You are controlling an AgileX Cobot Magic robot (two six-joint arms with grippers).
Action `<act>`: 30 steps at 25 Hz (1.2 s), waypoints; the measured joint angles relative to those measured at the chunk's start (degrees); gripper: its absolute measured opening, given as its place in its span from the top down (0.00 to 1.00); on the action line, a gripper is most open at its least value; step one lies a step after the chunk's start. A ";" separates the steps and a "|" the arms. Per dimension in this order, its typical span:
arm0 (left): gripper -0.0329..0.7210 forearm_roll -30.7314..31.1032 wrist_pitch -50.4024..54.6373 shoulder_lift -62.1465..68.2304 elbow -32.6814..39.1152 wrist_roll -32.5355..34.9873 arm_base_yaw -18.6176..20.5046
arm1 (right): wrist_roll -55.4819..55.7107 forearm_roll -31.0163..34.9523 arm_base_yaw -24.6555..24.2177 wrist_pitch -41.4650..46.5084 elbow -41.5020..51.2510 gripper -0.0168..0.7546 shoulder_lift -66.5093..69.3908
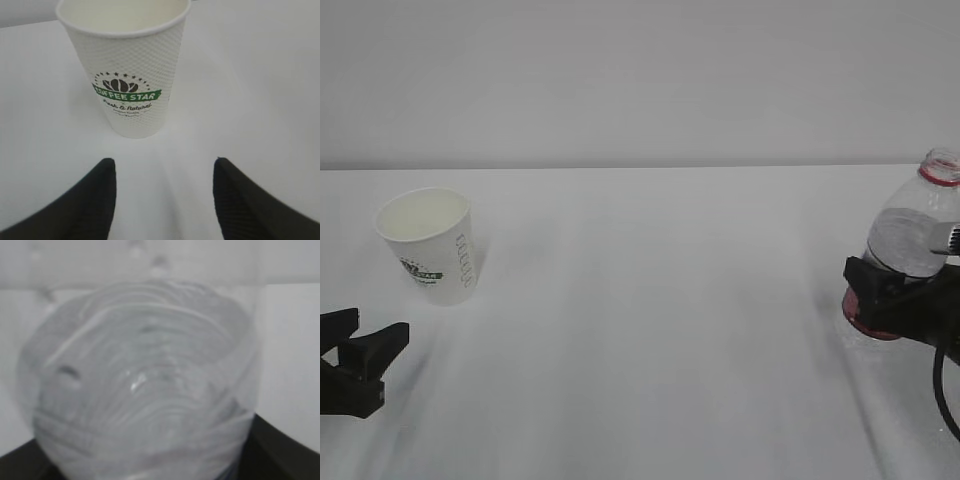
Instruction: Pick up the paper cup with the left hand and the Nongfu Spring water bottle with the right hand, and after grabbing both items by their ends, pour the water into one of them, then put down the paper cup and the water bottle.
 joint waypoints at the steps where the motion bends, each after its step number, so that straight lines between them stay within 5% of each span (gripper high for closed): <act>1: 0.36 0.00 0.00 0.00 0.00 0.00 0.00 | 0.00 -0.16 0.00 0.00 0.00 0.31 0.00; 9: 0.36 0.00 0.00 0.00 0.00 0.00 0.00 | 0.00 -0.16 0.00 0.00 0.00 0.41 0.00; 30: 0.36 0.00 0.00 0.00 0.00 0.00 0.00 | 0.00 -0.41 0.00 0.75 0.43 0.42 -0.97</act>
